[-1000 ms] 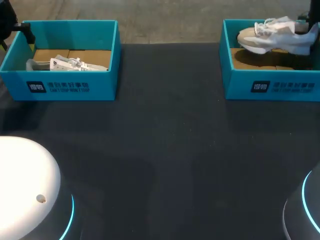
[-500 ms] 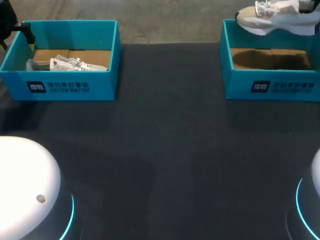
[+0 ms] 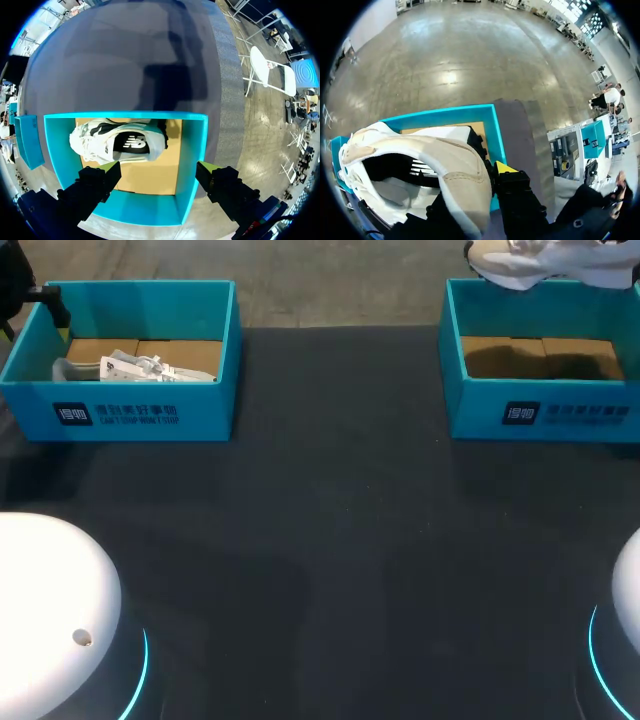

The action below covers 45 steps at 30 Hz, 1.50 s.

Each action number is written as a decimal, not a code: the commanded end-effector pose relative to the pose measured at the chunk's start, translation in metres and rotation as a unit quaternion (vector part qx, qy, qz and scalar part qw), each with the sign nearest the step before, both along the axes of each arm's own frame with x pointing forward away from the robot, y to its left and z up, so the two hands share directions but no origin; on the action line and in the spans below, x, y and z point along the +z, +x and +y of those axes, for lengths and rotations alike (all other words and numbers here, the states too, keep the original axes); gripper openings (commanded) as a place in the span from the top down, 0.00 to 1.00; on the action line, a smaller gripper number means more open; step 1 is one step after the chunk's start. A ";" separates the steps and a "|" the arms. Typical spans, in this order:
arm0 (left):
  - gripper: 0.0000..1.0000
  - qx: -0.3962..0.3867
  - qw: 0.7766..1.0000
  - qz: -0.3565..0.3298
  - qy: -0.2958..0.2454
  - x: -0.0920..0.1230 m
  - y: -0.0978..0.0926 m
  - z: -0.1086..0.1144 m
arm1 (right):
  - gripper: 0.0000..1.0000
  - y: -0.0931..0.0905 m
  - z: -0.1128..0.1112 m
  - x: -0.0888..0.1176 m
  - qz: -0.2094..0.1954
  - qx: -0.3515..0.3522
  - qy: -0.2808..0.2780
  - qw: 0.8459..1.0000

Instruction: Take the shoe out of the shoebox, open the shoe tongue, remove and reinsert the insole, then place the shoe into the shoebox

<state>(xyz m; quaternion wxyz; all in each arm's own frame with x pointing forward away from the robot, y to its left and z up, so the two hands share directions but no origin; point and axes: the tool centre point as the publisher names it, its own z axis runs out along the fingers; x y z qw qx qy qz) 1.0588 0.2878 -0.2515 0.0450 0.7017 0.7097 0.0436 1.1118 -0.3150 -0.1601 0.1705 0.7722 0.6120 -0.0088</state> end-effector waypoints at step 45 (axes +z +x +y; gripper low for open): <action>0.00 0.000 1.000 -0.001 0.000 0.000 0.000 0.000 | 1.00 -0.261 0.242 -0.008 0.031 0.032 -0.022 0.999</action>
